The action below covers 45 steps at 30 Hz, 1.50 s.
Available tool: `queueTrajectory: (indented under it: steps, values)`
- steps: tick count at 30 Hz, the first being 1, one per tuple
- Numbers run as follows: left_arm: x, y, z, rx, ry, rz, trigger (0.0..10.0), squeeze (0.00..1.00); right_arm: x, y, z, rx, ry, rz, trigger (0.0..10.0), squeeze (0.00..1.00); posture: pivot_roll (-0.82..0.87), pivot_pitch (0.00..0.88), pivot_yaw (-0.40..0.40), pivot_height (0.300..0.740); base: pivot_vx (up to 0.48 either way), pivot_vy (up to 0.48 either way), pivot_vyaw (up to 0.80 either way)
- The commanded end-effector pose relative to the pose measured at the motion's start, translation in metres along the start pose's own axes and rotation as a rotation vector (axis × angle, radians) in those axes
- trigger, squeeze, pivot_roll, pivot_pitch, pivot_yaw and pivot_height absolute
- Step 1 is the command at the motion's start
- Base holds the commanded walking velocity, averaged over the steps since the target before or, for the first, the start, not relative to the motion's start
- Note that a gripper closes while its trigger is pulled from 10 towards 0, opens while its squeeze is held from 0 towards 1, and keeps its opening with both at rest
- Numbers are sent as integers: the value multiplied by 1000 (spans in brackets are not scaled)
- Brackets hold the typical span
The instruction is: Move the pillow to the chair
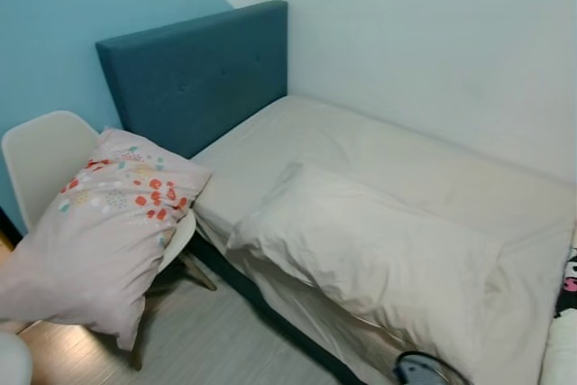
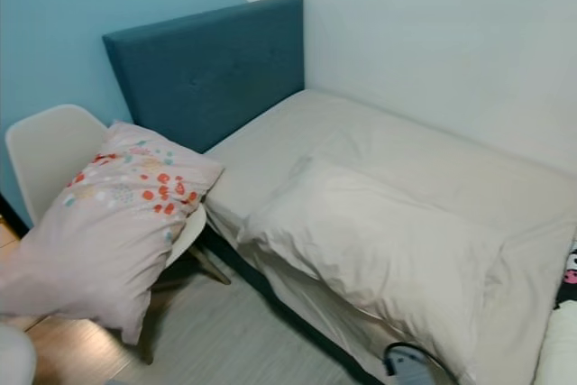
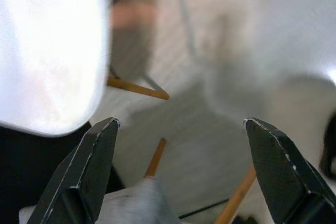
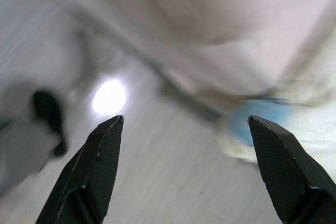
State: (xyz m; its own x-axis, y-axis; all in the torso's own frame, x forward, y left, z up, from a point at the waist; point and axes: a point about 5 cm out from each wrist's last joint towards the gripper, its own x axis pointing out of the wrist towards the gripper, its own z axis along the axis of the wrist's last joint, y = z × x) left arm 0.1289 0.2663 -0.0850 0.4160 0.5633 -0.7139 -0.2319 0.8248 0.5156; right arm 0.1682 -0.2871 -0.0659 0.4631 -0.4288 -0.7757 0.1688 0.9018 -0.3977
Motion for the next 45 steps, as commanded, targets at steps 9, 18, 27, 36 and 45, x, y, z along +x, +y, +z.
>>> queueTrajectory:
  steps: [9, 18, 27, 36, 45]
  values:
    - [-9, -41, 31, -257, -62, -265, 10000, 0, -1, 24, 27, 402, -41, 174, 10000, 0, -91, 0, -19, 740, 0, 0, 0]
    - [-22, -61, 3, -29, -22, -352, 10000, 0, -6, 45, 2, 151, 44, 258, 10000, 0, -98, 0, -20, 740, 0, 0, 0]
    - [-24, -57, -17, 38, 15, -384, 10000, 0, -6, 38, -10, 49, 86, 252, 10000, 0, -92, 0, -24, 740, 0, 0, 0]
    - [-23, -62, -5, 77, -18, -407, 10000, 0, -8, 47, -14, -3, 88, 260, 10000, 0, -100, 0, -22, 740, 0, 0, 0]
    - [-24, -65, -4, 93, -21, -421, 10000, 0, -10, 57, -12, 5, 84, 275, 10000, 0, -100, 0, -21, 740, 0, 0, 0]
